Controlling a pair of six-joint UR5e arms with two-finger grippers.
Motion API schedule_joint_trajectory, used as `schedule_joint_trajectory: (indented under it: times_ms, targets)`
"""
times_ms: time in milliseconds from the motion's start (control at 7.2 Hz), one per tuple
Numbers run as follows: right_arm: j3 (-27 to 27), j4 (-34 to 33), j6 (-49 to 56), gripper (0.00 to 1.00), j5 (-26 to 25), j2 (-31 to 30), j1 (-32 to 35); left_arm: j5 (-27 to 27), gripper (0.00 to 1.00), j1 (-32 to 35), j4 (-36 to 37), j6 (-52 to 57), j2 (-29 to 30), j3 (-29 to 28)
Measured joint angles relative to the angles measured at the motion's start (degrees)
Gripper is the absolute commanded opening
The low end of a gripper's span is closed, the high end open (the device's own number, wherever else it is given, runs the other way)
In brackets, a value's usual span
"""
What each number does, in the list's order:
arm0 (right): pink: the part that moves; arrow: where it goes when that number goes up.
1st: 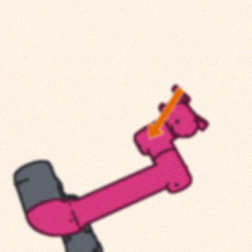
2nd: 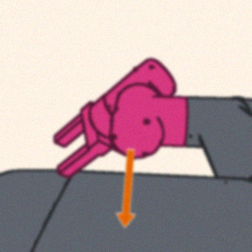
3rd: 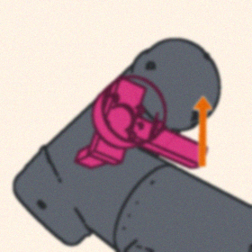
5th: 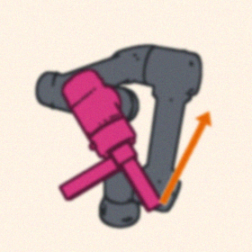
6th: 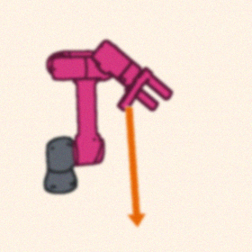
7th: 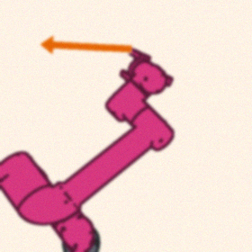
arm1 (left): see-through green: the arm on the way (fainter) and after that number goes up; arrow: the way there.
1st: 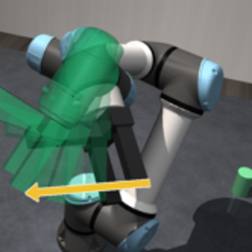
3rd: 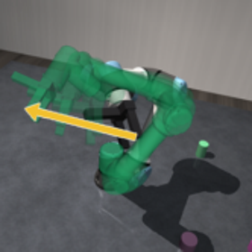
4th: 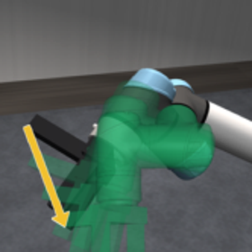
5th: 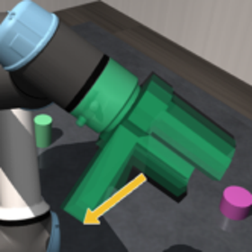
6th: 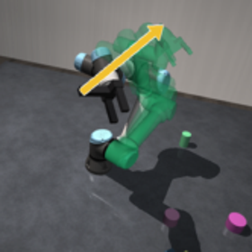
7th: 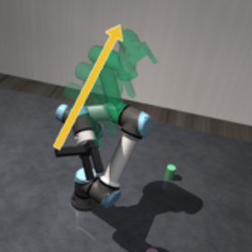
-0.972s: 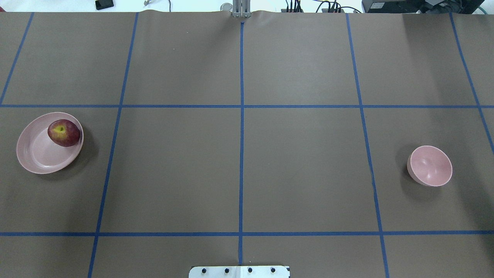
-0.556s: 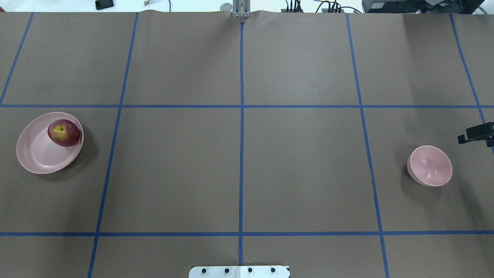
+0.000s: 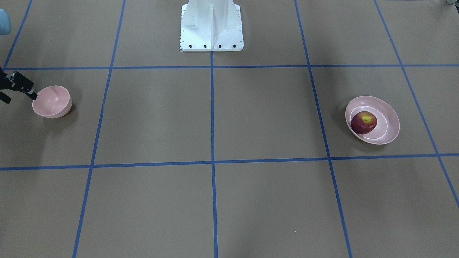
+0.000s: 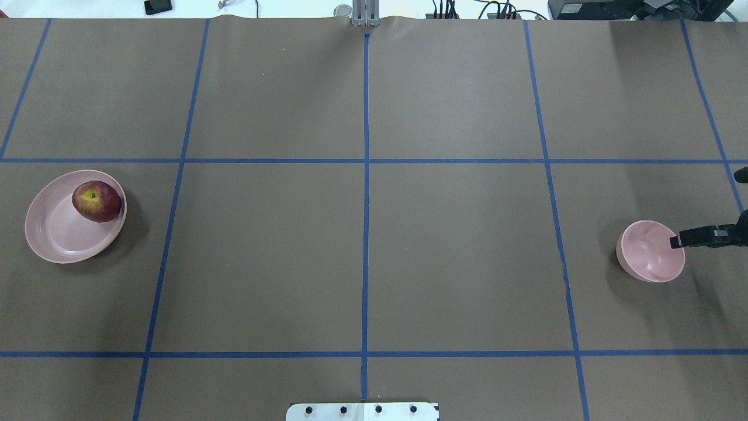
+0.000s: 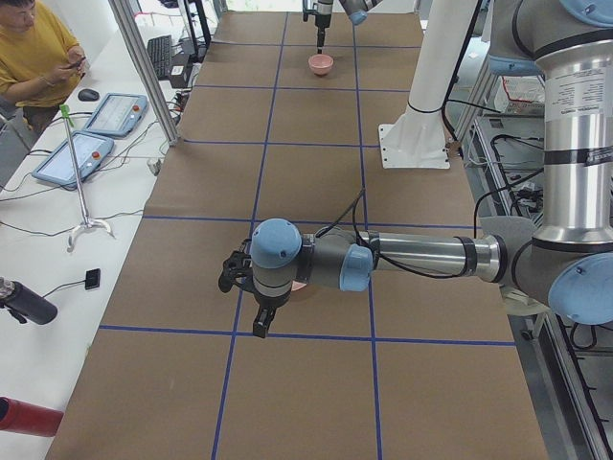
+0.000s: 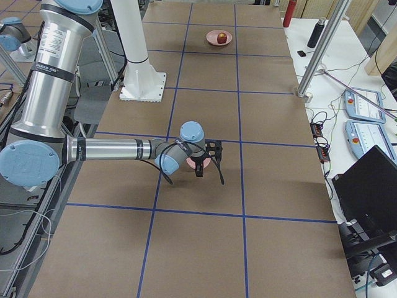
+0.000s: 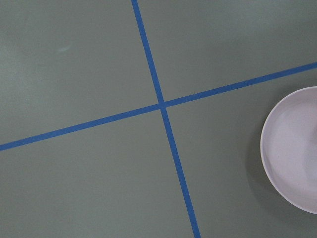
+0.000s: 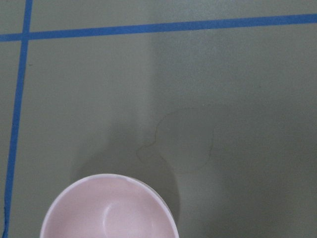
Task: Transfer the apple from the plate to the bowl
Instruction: 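Reach the right gripper down to the small pink bowl's rim and grasp it, then slide the pink bowl with the right gripper toward the table center, release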
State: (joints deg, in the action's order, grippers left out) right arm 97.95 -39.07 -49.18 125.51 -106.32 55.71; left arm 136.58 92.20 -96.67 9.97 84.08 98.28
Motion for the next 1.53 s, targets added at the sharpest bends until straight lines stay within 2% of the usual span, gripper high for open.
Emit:
schedule_joint_trajectory:
  times_ms: [139, 556, 972, 1250, 1528]
  targets:
    - [-1.6, 1.9, -0.5, 0.0, -0.6, 0.1, -1.1, 0.0, 0.98, 0.0, 0.0, 0.0, -0.1, 0.0]
    - [-2.0, 2.9, -2.2, 0.0, 0.2, 0.8, -2.4, 0.0, 0.98, 0.0, 0.0, 0.1, -0.2, 0.0]
    - [0.9, 1.4, -5.4, 0.0, 4.1, 2.9, -2.0, 0.0, 0.98, 0.0, 0.0, 0.1, -0.2, 0.0]
    - [2.0, -2.8, -10.3, 0.0, 5.6, 9.1, -1.2, 0.0, 0.98, 0.0, 0.0, 0.0, -0.2, 0.0]
    - [2.6, -13.1, -16.4, 0.0, 5.2, 20.4, -1.7, 0.1, 0.98, 0.0, 0.0, 0.0, -0.2, 0.0]
